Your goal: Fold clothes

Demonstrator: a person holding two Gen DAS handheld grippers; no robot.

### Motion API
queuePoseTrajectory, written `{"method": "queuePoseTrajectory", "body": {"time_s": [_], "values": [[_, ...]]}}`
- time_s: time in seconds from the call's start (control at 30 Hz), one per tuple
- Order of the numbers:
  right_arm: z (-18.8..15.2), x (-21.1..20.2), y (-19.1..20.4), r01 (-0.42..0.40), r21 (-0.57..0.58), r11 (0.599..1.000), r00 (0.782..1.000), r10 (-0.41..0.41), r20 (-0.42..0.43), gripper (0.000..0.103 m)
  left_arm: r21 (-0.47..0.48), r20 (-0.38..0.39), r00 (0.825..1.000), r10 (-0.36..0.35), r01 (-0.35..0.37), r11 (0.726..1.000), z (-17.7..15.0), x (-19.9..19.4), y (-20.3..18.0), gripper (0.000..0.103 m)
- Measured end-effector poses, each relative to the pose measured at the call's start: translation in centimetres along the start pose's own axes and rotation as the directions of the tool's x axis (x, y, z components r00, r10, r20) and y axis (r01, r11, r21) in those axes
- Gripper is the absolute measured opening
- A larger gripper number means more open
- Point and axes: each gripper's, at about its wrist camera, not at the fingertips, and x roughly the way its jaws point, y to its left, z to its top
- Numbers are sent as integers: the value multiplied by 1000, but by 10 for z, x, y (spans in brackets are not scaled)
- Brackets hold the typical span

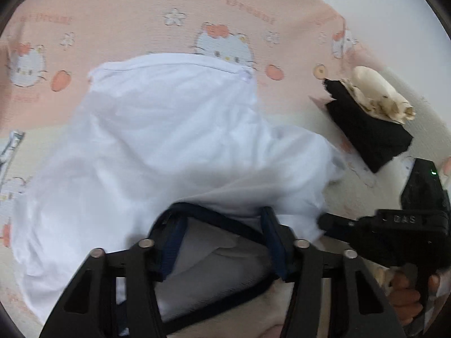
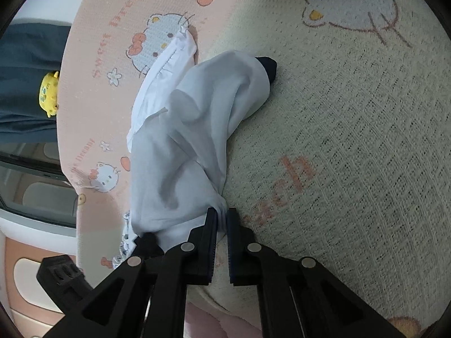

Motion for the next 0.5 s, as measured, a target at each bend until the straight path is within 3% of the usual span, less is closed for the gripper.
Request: {"method": "queuePoseTrajectory", "body": {"time_s": [0.07, 0.27, 0.33, 0.4, 0.5], "values": [[0, 0, 2, 9, -22, 1000, 1000, -9, 1, 2, 37, -10, 999, 48, -47, 998, 0, 4, 3, 17], [-2, -3, 3, -42, -80, 996, 999, 42, 2, 9, 189, 11, 985, 173, -172, 967, -5, 13, 4, 15], [1, -6, 0, -61, -67, 996, 998, 61, 3, 11, 172, 4, 986, 166, -164, 971, -4, 17, 10, 15], [3, -6, -3, -84, -38, 996, 996, 84, 3, 26, 150, 2, 989, 151, -150, 977, -2, 17, 16, 15], [11, -5, -11, -140, 36, 990, 990, 140, 4, 28, 75, -1, 996, 94, -94, 993, 0, 9, 22, 15]]}}
